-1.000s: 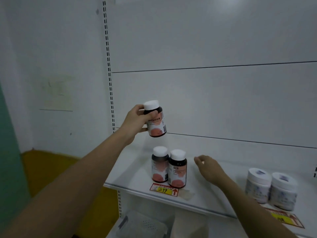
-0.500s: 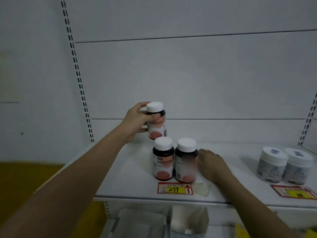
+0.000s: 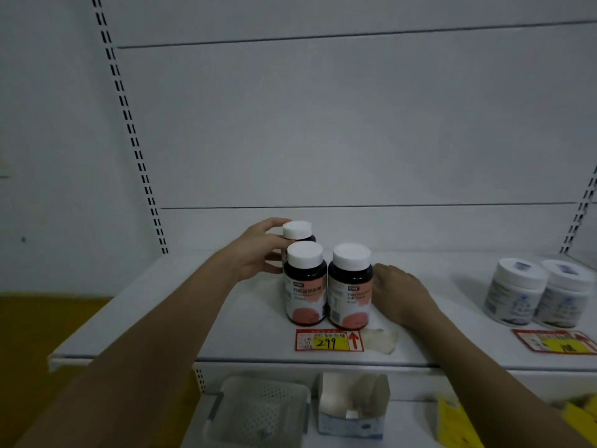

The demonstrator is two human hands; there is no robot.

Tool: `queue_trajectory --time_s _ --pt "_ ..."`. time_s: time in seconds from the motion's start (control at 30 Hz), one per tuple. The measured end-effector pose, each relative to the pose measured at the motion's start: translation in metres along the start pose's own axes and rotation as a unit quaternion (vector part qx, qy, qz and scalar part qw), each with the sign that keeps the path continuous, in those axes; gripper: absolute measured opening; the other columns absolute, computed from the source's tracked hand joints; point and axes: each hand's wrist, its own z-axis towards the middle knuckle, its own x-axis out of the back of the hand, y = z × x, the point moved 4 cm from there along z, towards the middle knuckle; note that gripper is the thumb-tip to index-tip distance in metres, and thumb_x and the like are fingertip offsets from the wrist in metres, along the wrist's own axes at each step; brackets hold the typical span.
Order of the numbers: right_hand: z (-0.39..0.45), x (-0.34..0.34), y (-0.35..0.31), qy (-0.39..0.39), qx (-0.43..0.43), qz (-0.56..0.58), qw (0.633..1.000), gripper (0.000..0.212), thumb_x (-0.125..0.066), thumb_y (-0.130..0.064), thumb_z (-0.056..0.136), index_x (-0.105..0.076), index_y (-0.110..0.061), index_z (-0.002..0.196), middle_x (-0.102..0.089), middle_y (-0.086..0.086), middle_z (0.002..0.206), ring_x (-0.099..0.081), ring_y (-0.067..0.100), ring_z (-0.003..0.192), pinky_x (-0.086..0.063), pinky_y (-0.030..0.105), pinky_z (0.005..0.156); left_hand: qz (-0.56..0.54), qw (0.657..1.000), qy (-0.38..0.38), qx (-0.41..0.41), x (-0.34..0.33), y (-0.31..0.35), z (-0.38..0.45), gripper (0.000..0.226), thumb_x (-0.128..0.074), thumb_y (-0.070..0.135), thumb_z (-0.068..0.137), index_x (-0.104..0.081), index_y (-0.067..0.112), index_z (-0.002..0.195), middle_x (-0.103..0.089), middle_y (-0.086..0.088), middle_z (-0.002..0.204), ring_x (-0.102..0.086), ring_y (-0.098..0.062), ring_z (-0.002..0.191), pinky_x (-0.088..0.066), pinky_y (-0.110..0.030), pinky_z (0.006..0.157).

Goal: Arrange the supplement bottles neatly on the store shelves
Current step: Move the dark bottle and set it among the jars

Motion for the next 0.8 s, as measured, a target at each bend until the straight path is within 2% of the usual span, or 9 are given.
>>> queue_trajectory --time_s 0.1,0.2,0.27,0.33,0.4,0.57,0.67,0.73,0.8 --pt "0.001 -0.002 0.002 0.008 0.003 0.005 1.000 0.039 -0.034 -0.040 0.100 -0.057 -0.018 0.123 -0.061 0.001 0.126 -0.054 0.019 0.114 -0.042 0.039 0.100 0.005 1.000 -0.010 0.013 0.000 -0.005 0.001 0.041 -0.061 0.003 0.089 -0.059 0.026 0.123 -0.064 -0.012 0.122 -0.062 -0.028 0.099 -0.054 -0.043 0.077" --pt "0.002 -0.004 0.003 0.006 0.007 0.006 1.000 0.038 -0.034 -0.039 0.100 -0.057 -0.018 0.122 -0.061 0.001 0.126 -0.054 0.019 0.113 -0.042 0.039 0.100 -0.007 0.999 -0.028 0.029 0.000 -0.004 0.000 0.032 -0.067 0.028 0.089 -0.062 0.026 0.120 -0.063 -0.007 0.123 -0.060 -0.031 0.110 -0.052 -0.052 0.089" --pt "0.001 -0.002 0.002 0.004 0.006 0.006 1.000 0.039 -0.033 -0.039 0.100 -0.056 -0.019 0.125 -0.060 0.001 0.128 -0.053 0.019 0.116 -0.041 0.039 0.102 -0.025 0.999 -0.031 0.038 -0.001 -0.003 -0.002 0.034 -0.063 0.041 0.090 -0.063 0.023 0.119 -0.062 -0.008 0.125 -0.060 -0.033 0.111 -0.052 -0.050 0.085" --pt "-0.001 0.001 0.000 0.003 0.001 0.004 1.000 0.038 -0.034 -0.039 0.101 -0.056 -0.019 0.124 -0.060 0.001 0.127 -0.053 0.019 0.115 -0.041 0.038 0.101 -0.033 0.998 -0.026 0.038 0.000 -0.005 -0.004 0.035 -0.060 0.041 0.092 -0.062 0.021 0.121 -0.061 -0.010 0.127 -0.062 -0.032 0.106 -0.053 -0.046 0.076" --pt "-0.004 0.003 -0.003 -0.001 -0.003 0.001 1.000 0.036 -0.035 -0.039 0.101 -0.057 -0.019 0.121 -0.061 0.001 0.125 -0.054 0.019 0.113 -0.041 0.036 0.100 -0.033 0.999 -0.028 0.033 -0.002 -0.006 -0.007 0.033 -0.059 0.041 0.093 -0.062 0.022 0.121 -0.060 -0.008 0.128 -0.062 -0.032 0.109 -0.055 -0.045 0.076" --pt "-0.004 0.004 -0.007 -0.007 -0.022 0.007 1.000 0.039 -0.035 -0.046 0.100 -0.060 -0.024 0.119 -0.064 -0.001 0.125 -0.058 0.019 0.112 -0.044 0.038 0.097 -0.017 0.999 -0.026 0.035 -0.002 -0.003 -0.020 0.040 -0.055 0.049 0.093 -0.059 0.026 0.126 -0.056 -0.002 0.133 -0.053 -0.029 0.122 -0.045 -0.055 0.100" --pt "-0.010 0.011 -0.009 -0.023 -0.050 0.071 0.996 0.037 -0.040 -0.044 0.099 -0.061 -0.025 0.123 -0.064 0.001 0.129 -0.059 0.020 0.114 -0.046 0.037 0.097 0.042 0.998 0.040 -0.026 0.007 0.020 -0.034 0.044 -0.053 0.051 0.094 -0.053 0.029 0.132 -0.050 0.002 0.140 -0.044 -0.022 0.129 -0.038 -0.047 0.105" --pt "-0.013 0.025 -0.008 -0.013 -0.076 0.119 0.990 0.039 -0.044 -0.038 0.100 -0.056 -0.020 0.132 -0.059 0.005 0.136 -0.056 0.023 0.120 -0.044 0.036 0.100 0.091 0.988 0.080 -0.100 0.010 0.045 -0.042 0.038 -0.053 0.043 0.096 -0.056 0.026 0.130 -0.053 0.003 0.135 -0.047 -0.014 0.116 -0.037 -0.034 0.097" --pt "-0.016 0.049 -0.010 0.018 -0.090 0.153 0.984 0.038 -0.046 -0.032 0.100 -0.055 -0.015 0.133 -0.059 0.009 0.134 -0.057 0.025 0.118 -0.044 0.033 0.093 0.152 0.971 0.088 -0.164 0.004 0.072 -0.049 0.036 -0.054 0.039 0.096 -0.057 0.022 0.128 -0.056 0.003 0.125 -0.051 -0.012 0.106 -0.036 -0.027 0.090"
